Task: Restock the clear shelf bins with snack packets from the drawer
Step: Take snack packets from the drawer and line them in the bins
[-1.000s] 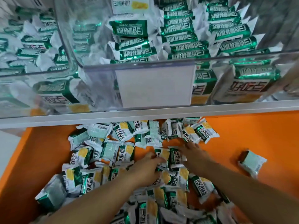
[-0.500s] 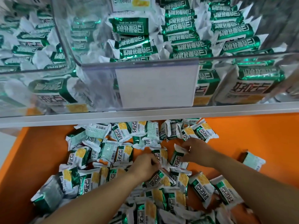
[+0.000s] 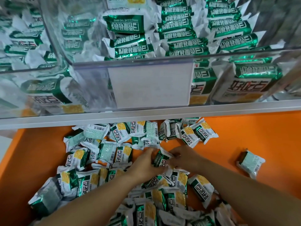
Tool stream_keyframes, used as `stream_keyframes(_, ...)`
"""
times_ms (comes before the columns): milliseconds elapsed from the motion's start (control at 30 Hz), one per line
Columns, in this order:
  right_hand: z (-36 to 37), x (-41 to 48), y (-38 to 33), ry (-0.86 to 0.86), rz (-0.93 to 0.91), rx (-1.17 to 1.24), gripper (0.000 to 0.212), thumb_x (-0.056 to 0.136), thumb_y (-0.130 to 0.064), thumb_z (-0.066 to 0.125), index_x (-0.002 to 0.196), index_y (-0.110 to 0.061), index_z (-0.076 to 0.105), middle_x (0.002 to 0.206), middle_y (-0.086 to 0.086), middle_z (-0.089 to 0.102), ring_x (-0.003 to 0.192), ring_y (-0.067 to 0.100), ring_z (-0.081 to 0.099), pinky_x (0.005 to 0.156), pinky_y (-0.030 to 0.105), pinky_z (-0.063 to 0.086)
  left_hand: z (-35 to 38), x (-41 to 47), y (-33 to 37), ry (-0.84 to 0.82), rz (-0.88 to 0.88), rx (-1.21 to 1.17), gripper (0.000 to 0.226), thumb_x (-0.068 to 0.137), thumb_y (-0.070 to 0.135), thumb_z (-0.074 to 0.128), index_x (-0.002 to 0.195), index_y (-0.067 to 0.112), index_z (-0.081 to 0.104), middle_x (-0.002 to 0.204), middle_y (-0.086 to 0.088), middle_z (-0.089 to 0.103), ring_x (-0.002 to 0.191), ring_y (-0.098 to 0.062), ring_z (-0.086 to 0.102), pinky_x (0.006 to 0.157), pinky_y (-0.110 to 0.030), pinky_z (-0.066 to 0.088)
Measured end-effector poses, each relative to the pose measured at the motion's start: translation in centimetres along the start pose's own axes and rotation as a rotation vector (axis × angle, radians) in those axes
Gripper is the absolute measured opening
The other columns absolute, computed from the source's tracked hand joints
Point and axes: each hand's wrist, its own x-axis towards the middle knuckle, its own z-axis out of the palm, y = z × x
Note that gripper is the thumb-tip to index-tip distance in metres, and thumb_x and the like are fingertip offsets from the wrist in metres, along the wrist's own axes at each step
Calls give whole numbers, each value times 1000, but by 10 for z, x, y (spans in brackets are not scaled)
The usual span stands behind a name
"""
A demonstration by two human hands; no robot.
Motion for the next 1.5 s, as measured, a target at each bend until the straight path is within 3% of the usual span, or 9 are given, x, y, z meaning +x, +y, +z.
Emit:
stream_keyframes(167, -23, -4, 7, 421, 49, -341, 44, 93, -47, 53, 128, -20, 54, 133, 5, 51, 113, 22, 52, 84, 33, 49, 4, 0, 6, 22, -21, 16, 61, 87, 35, 67, 136, 15, 39, 112, 3, 59, 87, -7, 60, 62, -10, 48)
stream_keyframes(333, -33, -7, 30, 207, 41, -693, 63, 98, -33, 46, 152, -25, 15, 161, -4, 6, 147, 22, 11, 114, 40, 24, 4, -2, 9, 75, 5, 10, 69, 87, 34, 67, 142, 18, 31, 128, 1, 56, 87, -5, 55, 65, -8, 46)
stream_keyframes(500, -33, -9, 28, 375, 29, -744, 56, 95, -24, 51, 145, -21, 26, 145, 7, 39, 132, 26, 39, 105, 35, 37, -5, -1, 12, 138, -4, -2, 78, 87, 33, 67, 149, 21, 22, 114, 6, 56, 80, -2, 57, 56, -3, 41)
stream_keyframes(600, -29, -4, 37, 224, 20, -687, 71, 94, -13, 52, 151, -27, 13, 159, 1, 9, 139, 30, 30, 104, 37, 41, -11, 0, 13, 151, -19, 19, 77, 86, 32, 68, 149, 21, 24, 109, 7, 54, 74, 0, 55, 54, -4, 41)
stream_keyframes(900, -48, -23, 6, -70, 167, -736, 17, 93, -34, 59, 91, -17, 55, 93, 5, 56, 95, 22, 54, 62, 24, 38, -28, -21, 36, 50, -29, 79, 77, 84, 33, 69, 147, 21, 27, 125, 2, 56, 90, -8, 59, 76, -19, 49)
stream_keyframes(967, -57, -42, -19, -134, 95, -730, 7, 98, -19, 49, 103, -18, 54, 96, 15, 56, 96, 22, 55, 78, 30, 38, -31, -34, 46, 18, 6, 98, 74, 84, 31, 70, 146, 20, 31, 124, 0, 56, 88, -6, 57, 71, -17, 48)
stream_keyframes(1033, -64, -61, -37, -111, 36, -862, 35, 97, -21, 53, 114, 9, 50, 115, 10, 57, 107, 17, 54, 93, 27, 37, -38, -51, 60, -10, 41, 162, 72, 84, 32, 71, 144, 18, 34, 133, -1, 51, 99, -7, 53, 77, -14, 43)
stream_keyframes(1300, -91, -163, -118, -183, -78, -1094, 51, 86, -41, 66, 126, -10, 54, 124, 9, 56, 112, 28, 54, 91, 36, 47, -86, -152, 127, -11, 158, 268, 66, 82, 37, 71, 137, 16, 42, 125, 1, 58, 95, -9, 57, 64, -5, 41)
stream_keyframes(1500, -108, -287, -190, -9, -398, -878, 39, 84, -47, 65, 82, -12, 48, 74, 2, 43, 61, 13, 35, 57, 27, 29, -107, -240, 165, 46, 300, 242, 52, 85, 34, 69, 131, 28, 48, 117, 13, 59, 87, -1, 62, 66, -6, 45)
